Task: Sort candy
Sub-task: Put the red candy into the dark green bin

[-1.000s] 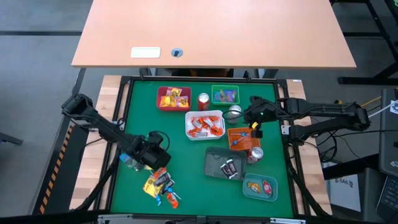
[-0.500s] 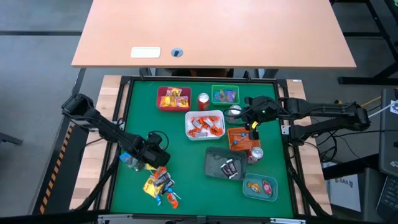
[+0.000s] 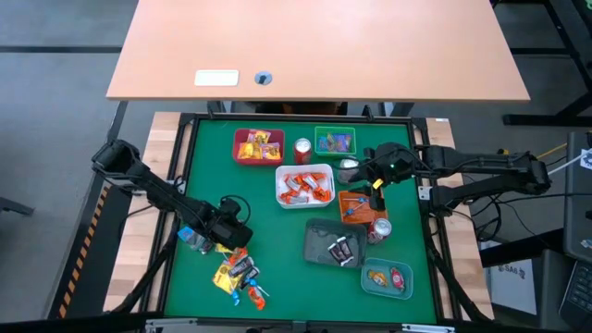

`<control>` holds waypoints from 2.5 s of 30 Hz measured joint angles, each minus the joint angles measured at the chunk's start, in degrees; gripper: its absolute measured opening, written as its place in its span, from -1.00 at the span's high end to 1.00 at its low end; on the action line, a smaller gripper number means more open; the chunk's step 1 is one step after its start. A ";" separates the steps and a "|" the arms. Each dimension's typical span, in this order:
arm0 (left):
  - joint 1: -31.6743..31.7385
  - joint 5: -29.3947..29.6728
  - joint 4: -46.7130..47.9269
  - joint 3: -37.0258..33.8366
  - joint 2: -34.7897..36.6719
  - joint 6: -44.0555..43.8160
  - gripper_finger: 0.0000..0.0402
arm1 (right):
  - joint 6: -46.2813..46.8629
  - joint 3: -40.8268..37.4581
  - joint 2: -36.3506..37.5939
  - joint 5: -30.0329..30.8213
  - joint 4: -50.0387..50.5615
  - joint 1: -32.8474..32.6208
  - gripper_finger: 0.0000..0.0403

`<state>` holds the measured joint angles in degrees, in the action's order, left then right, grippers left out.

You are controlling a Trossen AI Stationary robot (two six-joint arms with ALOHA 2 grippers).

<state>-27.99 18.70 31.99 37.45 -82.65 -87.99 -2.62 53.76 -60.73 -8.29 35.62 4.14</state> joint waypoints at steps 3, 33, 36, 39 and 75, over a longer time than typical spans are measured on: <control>0.00 0.02 -0.02 0.00 0.00 0.02 0.54 | 0.01 0.00 0.00 -0.35 0.00 0.00 0.28; 5.46 0.27 -49.07 -0.01 0.00 30.89 0.67 | -5.28 -0.04 -4.63 -8.68 -18.19 -0.07 0.28; 6.53 0.09 -53.79 -0.02 0.00 33.89 0.67 | -6.86 -0.02 -7.13 -12.32 -24.41 -1.49 0.28; 7.46 -0.60 -55.87 0.00 0.00 34.80 0.67 | -8.94 -0.02 -9.72 -12.48 -30.37 -3.88 0.28; 9.38 -4.93 -59.19 0.00 0.00 37.62 0.66 | -29.34 7.74 -32.06 -12.85 -42.87 -9.16 -0.44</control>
<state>-18.61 13.77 -27.20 37.45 -82.65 -50.37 -31.96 61.49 -92.79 -21.15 -7.25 -5.02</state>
